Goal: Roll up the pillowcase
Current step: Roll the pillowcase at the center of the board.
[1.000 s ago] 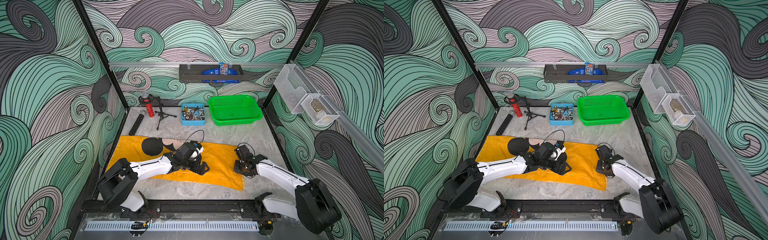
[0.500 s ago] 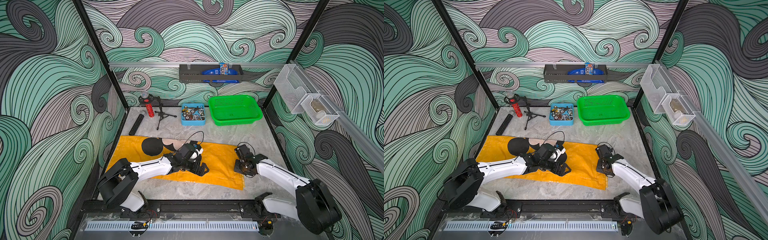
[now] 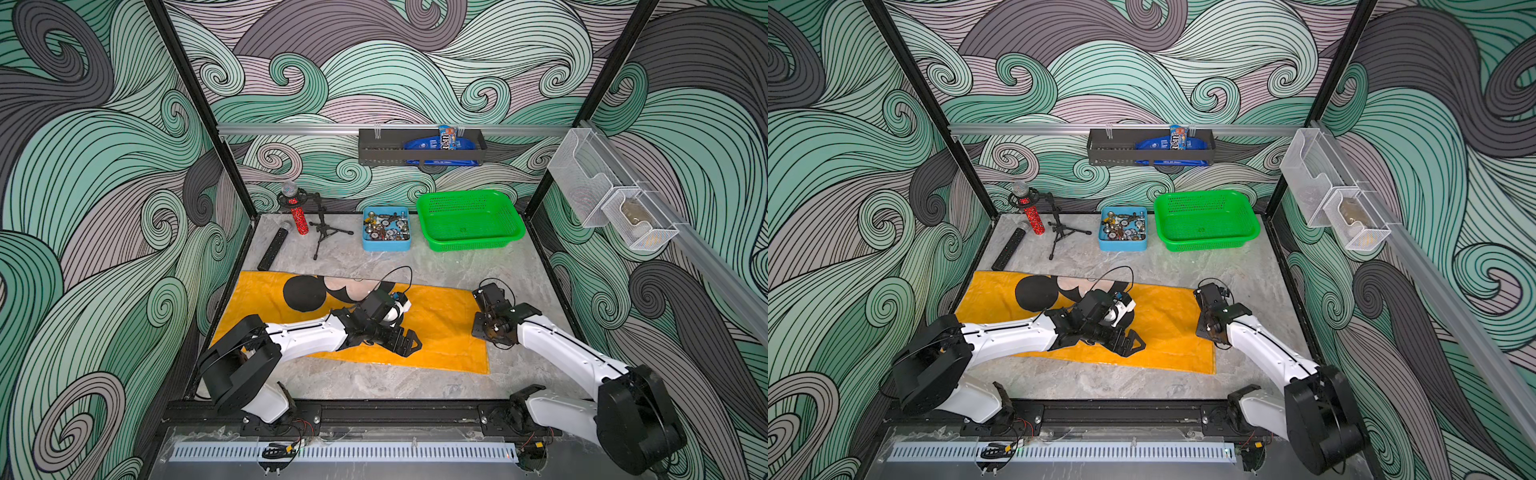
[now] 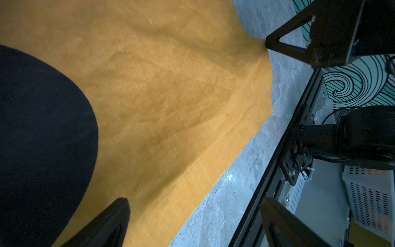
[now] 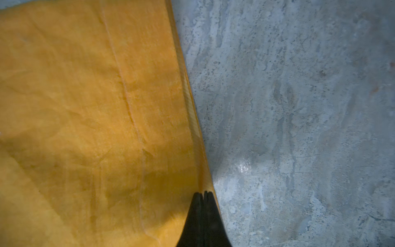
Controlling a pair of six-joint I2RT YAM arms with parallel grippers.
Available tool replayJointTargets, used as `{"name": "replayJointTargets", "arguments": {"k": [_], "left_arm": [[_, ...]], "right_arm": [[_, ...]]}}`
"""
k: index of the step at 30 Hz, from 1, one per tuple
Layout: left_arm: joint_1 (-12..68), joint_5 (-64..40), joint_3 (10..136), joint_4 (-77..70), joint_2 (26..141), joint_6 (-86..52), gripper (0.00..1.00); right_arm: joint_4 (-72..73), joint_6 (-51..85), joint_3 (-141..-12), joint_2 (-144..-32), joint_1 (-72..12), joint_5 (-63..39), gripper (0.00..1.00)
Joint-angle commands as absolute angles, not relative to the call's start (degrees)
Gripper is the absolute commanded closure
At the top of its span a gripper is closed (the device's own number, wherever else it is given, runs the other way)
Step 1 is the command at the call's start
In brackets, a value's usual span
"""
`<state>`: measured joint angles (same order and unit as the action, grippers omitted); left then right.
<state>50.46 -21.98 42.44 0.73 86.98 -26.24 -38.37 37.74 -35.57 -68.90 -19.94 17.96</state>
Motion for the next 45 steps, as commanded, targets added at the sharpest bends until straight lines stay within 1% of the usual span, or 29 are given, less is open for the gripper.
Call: {"name": "replayJointTargets", "arguments": {"k": [1, 5, 7, 9, 10, 14, 16, 20, 25, 28, 31, 36, 38, 40, 45], "left_arm": [[51.37, -23.64, 42.90, -0.95, 88.44, -26.63, 0.01], [51.72, -23.84, 42.83, -1.50, 89.77, -26.72, 0.01], [51.85, -23.91, 42.75, -1.83, 90.14, -26.78, 0.01], [51.94, -23.91, 42.77, -2.23, 90.03, -26.75, 0.01], [51.94, -23.90, 42.81, -2.56, 89.84, -26.66, 0.02], [51.94, -23.91, 44.56, -3.01, 89.98, -26.40, 0.02], [51.94, -23.91, 45.89, -3.12, 90.62, -25.77, 0.02], [51.86, -24.79, 48.98, -3.61, 93.66, -24.53, 0.02], [51.86, -25.58, 52.76, -3.77, 96.71, -23.89, 0.02], [51.86, -25.79, 53.30, -4.39, 97.45, -23.91, 0.02], [51.86, -26.10, 53.59, -4.51, 98.18, -23.74, 0.02], [51.86, -26.01, 53.70, -4.41, 98.35, -23.38, 0.02], [51.86, -25.93, 53.49, -4.46, 98.44, -23.54, 0.02], [51.86, -25.85, 53.11, -4.75, 98.59, -23.73, 0.02], [51.89, -25.36, 52.74, -4.50, 98.53, -23.82, 0.02]], "right_arm": [[-39.62, 35.60, -36.82, -70.94, -19.30, 18.43, 0.98], [-39.64, 34.65, -36.89, -71.89, -18.76, 18.10, 0.91], [-39.66, 34.30, -37.00, -72.00, -18.07, 17.91, 0.86], [-39.59, 34.36, -37.33, -71.03, -17.57, 17.89, 0.85], [-39.51, 34.39, -37.56, -70.24, -17.43, 16.99, 0.82], [-39.44, 34.71, -38.40, -68.09, -17.14, 9.77, 0.64], [-39.61, 34.76, -38.37, -67.40, -17.22, 6.85, 0.60], [-39.43, 34.20, -36.65, -68.42, -16.13, 10.39, 0.54], [-34.55, 32.81, -36.04, -72.07, -14.17, 9.24, 0.49], [-32.26, 31.42, -35.56, -73.48, -12.43, 7.75, 0.49], [-31.17, 30.47, -34.65, -75.28, -11.96, 8.35, 0.49], [-28.89, 30.84, -33.84, -77.65, -12.05, 7.03, 0.52], [-28.83, 30.61, -33.75, -78.83, -12.08, 7.99, 0.54], [-28.82, 30.58, -33.99, -80.05, -12.33, 8.32, 0.59], [-28.87, 31.58, -34.56, -82.56, -15.34, 10.40, 0.65]]}}
